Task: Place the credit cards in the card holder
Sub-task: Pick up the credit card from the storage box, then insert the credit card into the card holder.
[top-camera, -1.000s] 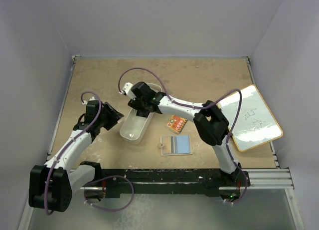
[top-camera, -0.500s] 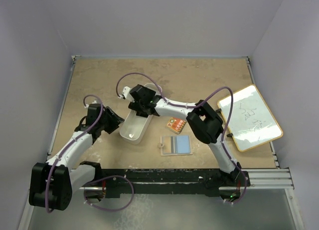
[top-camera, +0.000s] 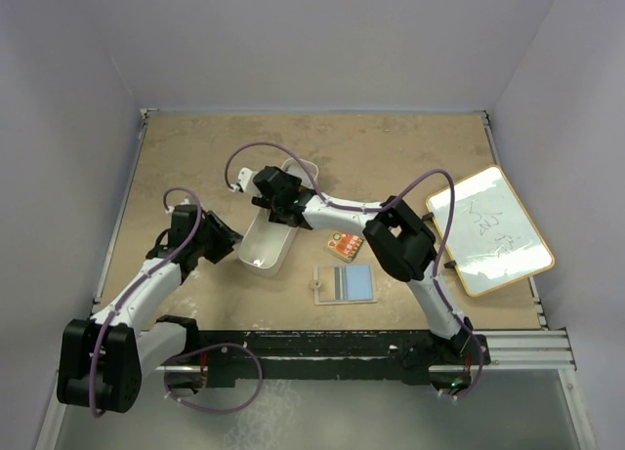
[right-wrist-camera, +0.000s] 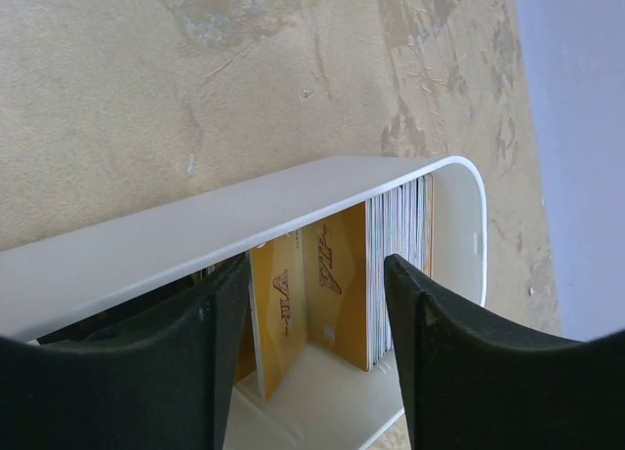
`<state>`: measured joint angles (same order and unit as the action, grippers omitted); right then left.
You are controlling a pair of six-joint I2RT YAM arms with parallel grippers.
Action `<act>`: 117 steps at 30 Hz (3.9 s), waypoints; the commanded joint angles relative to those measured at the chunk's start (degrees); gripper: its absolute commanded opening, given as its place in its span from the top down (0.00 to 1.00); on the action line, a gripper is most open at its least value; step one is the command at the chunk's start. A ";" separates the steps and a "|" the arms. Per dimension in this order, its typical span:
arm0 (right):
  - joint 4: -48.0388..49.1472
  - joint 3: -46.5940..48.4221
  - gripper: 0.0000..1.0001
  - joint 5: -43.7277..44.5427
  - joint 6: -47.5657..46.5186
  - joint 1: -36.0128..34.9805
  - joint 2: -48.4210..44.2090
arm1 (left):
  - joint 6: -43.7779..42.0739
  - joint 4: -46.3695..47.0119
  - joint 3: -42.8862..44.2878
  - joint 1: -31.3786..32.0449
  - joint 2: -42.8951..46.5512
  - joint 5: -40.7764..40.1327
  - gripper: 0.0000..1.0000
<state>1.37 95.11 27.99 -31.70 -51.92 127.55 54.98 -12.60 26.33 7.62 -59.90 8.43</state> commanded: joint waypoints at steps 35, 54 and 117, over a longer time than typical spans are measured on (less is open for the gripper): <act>0.60 2.59 0.61 -2.12 6.19 5.16 -3.87 | 2.25 2.14 -2.05 -0.32 4.13 4.88 0.56; -0.91 3.77 0.73 -3.03 6.52 5.94 -5.85 | 1.62 1.26 -2.24 -0.32 5.08 4.26 0.56; -22.72 -44.61 1.00 -21.94 70.77 6.14 -59.36 | -8.30 0.16 10.50 14.92 9.81 6.07 0.64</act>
<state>-19.40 52.49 2.04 34.89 -46.00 69.80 47.33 -14.61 34.41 20.03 -48.80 17.96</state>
